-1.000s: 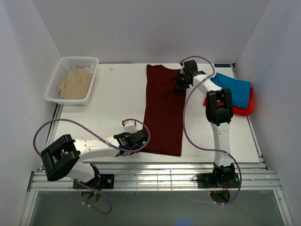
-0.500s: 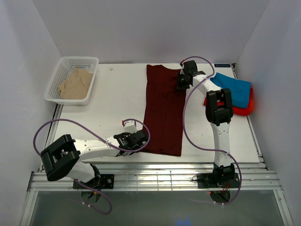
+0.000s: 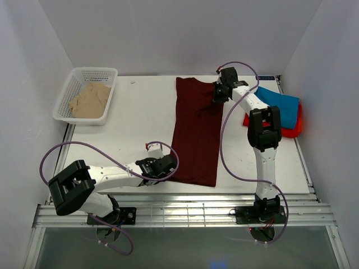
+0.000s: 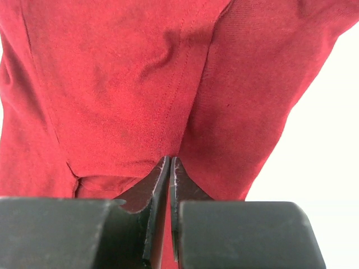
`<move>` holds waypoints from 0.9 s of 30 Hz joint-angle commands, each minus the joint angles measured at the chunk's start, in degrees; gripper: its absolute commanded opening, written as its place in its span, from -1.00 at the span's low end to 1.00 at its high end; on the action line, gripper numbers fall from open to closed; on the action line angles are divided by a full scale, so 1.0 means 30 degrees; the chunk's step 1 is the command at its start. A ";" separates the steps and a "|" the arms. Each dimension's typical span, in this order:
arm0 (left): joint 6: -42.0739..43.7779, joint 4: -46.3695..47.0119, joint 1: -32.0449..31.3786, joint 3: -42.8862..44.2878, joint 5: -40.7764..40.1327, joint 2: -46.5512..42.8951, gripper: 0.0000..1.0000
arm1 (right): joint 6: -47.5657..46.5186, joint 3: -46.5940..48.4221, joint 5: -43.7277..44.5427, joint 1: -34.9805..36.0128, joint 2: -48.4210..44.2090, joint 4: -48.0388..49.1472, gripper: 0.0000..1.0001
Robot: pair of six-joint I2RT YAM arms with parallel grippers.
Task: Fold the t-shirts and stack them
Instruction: Fold the tshirt
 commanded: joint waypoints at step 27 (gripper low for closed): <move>-0.0672 -0.1244 -0.0037 -0.0776 0.0042 -0.0984 -1.00 | -0.0760 -0.2069 0.3904 -0.0139 -0.3396 -0.0428 -0.85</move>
